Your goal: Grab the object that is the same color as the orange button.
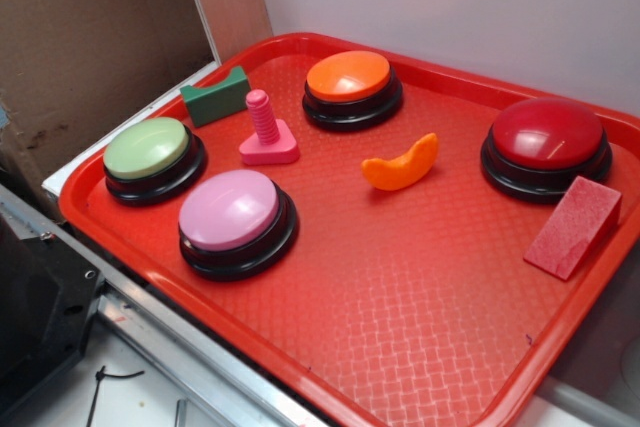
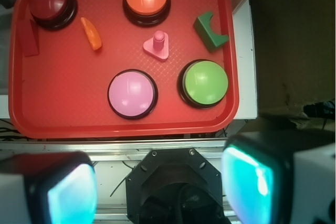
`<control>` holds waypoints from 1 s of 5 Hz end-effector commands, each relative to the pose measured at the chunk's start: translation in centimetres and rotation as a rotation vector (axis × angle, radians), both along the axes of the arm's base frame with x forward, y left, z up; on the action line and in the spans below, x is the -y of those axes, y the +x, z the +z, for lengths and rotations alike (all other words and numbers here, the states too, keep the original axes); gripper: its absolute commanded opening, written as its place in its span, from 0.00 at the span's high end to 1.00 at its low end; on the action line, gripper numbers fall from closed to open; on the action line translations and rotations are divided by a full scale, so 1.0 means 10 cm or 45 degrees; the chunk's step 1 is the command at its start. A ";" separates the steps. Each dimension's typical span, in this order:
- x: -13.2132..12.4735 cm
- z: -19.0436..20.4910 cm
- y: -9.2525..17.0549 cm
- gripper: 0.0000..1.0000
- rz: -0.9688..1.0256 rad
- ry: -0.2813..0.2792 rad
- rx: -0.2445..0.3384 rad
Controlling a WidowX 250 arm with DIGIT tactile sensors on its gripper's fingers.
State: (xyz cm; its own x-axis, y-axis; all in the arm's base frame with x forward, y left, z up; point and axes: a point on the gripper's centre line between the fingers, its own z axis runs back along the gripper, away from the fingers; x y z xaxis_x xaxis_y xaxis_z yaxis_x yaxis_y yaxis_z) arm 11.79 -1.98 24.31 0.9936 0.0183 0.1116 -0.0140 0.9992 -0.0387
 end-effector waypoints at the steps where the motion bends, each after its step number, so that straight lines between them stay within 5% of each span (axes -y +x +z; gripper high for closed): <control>1: 0.00 0.00 0.00 0.00 0.000 0.000 0.000; 4: 0.69 -0.12 0.61 0.00 -0.803 -0.027 -0.066; 5: 0.82 -0.15 0.78 0.00 -0.880 0.035 -0.084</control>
